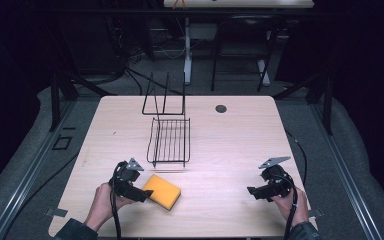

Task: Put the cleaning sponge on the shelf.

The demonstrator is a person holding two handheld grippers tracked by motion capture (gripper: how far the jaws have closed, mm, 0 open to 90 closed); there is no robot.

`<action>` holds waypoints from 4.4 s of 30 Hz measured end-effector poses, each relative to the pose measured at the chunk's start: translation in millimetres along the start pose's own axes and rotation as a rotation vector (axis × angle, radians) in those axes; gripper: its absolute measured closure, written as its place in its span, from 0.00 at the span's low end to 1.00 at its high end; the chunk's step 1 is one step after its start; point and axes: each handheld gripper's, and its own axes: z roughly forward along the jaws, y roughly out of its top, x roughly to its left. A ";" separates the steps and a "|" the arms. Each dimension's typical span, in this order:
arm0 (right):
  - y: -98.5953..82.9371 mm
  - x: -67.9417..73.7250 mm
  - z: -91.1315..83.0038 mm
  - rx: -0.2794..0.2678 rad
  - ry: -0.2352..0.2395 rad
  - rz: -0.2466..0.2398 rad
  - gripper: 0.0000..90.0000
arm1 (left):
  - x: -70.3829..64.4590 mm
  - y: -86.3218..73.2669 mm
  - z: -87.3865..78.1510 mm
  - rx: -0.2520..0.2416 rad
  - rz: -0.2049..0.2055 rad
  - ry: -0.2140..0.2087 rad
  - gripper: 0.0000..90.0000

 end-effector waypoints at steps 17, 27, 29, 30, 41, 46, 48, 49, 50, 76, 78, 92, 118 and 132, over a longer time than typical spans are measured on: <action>-0.2 -0.2 2.0 0.001 -0.001 0.002 0.18 | 5.7 5.9 14.2 0.039 -0.047 -0.067 0.58; 0.1 0.9 2.5 0.005 -0.001 -0.004 0.19 | 0.2 4.6 16.5 0.045 -0.045 -0.067 0.78; 0.1 0.9 2.5 0.005 0.000 -0.005 0.19 | -1.4 4.5 16.7 0.043 -0.042 -0.063 0.80; -0.1 0.7 2.3 0.005 -0.001 -0.005 0.19 | -1.9 4.4 16.8 0.043 -0.038 -0.059 0.81; -0.3 0.9 0.7 -0.002 0.004 -0.007 0.19 | -6.3 4.6 14.6 0.022 -0.003 -0.045 0.92; -0.4 -0.3 -0.1 -0.007 -0.002 -0.008 0.19 | -7.3 6.0 5.9 -0.018 0.009 -0.046 0.92; -0.3 0.6 -0.2 -0.007 -0.002 -0.007 0.19 | -9.2 6.5 1.3 -0.036 0.014 -0.037 0.92; -0.2 0.9 -0.2 -0.008 -0.003 -0.011 0.19 | -10.3 6.5 -3.7 -0.045 0.028 -0.030 0.92; -0.2 1.3 -0.5 -0.009 -0.005 -0.015 0.19 | -11.0 6.0 -5.8 -0.057 0.023 -0.028 0.92; -1.2 5.7 -4.8 -0.009 -0.036 -0.046 0.18 | -9.1 7.3 -38.5 -0.149 0.051 -0.019 0.93; -1.1 5.6 -4.5 -0.008 -0.037 -0.046 0.18 | -10.3 8.0 -40.5 -0.160 0.054 -0.014 0.93; -0.8 7.0 -3.6 -0.006 -0.033 -0.047 0.18 | -5.5 11.8 -55.5 -0.215 0.041 0.012 0.93; -1.2 5.6 -1.1 0.006 -0.026 -0.043 0.18 | 17.6 29.6 -71.6 -0.316 -0.028 0.085 0.94; -1.2 5.1 -1.3 0.009 -0.030 -0.046 0.18 | 31.3 40.7 -72.8 -0.368 -0.062 0.123 0.95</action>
